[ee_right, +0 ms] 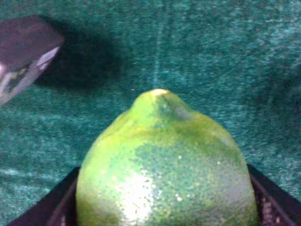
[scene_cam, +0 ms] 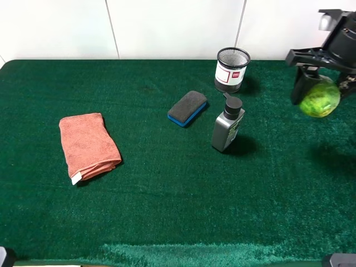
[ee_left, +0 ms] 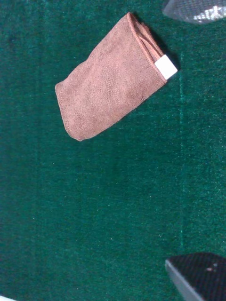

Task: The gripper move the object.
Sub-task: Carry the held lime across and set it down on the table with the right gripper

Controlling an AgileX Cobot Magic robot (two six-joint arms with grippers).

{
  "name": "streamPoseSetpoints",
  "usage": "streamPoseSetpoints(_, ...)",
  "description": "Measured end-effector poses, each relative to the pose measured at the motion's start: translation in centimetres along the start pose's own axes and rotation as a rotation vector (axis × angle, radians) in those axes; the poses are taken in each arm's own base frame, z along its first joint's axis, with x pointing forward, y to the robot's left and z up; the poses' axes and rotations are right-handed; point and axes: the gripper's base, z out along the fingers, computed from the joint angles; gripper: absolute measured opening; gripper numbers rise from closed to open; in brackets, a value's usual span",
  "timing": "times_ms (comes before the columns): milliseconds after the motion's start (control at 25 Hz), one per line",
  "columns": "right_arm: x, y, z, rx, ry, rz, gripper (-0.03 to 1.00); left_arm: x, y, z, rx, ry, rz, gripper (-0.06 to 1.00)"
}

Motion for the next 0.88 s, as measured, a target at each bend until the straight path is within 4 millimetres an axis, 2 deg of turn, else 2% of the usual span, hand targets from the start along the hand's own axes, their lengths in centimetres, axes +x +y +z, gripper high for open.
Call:
streamPoseSetpoints(240, -0.2, 2.6, -1.6, -0.019, -0.06, -0.026, 0.46, 0.0, 0.0, 0.0, 0.0, 0.0, 0.0, 0.99)
streamPoseSetpoints(560, -0.3, 7.2, -3.8, -0.066, -0.137, -0.089, 0.46, 0.0, 0.0, 0.0, 0.0, 0.0, 0.0, 0.99)
streamPoseSetpoints(880, 0.8, 10.5, -4.1, -0.091, -0.142, -0.148, 0.46, 0.0, 0.0, 0.0, 0.0, 0.0, 0.0, 0.99)
